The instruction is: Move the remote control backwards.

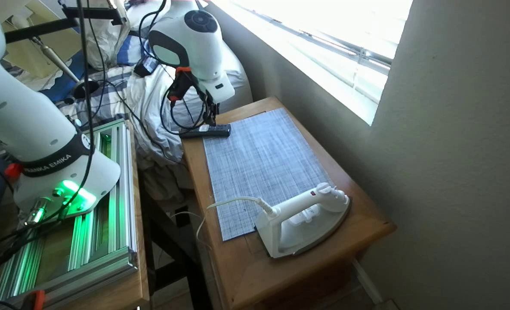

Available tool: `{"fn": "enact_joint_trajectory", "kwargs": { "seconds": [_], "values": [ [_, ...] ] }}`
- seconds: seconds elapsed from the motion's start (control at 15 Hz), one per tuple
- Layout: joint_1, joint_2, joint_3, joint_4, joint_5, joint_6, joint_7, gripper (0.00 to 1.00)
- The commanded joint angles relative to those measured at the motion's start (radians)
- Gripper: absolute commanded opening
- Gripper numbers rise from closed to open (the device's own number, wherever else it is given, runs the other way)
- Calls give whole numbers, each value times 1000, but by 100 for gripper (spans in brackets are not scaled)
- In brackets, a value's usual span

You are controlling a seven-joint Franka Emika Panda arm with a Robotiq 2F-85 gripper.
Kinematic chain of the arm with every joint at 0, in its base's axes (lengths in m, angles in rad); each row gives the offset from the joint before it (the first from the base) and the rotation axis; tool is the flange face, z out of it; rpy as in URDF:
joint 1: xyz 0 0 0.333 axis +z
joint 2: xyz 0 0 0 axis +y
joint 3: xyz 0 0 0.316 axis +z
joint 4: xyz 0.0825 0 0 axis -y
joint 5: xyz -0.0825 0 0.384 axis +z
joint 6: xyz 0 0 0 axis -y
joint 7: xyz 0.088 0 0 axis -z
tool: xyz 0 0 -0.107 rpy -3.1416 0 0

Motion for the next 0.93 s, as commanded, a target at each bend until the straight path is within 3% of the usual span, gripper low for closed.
{"fn": "enact_joint_trajectory", "kwargs": {
  "seconds": [0.0, 0.07, 0.2, 0.4, 0.73, 0.8, 0.87],
  "values": [
    [-1, -37, -37, -39, -82, -125, 29, 53],
    [2, -34, -42, -43, -99, -154, 27, 78],
    [12, -17, -41, -47, -120, -192, 31, 79],
    [52, 2, -45, -51, -149, -186, 64, 99],
    [176, 29, -92, -35, -258, -96, 262, 100],
    [128, 17, -62, -45, -207, -130, 175, 100],
    [150, 19, -69, -45, -220, -114, 209, 100]
  ]
}}
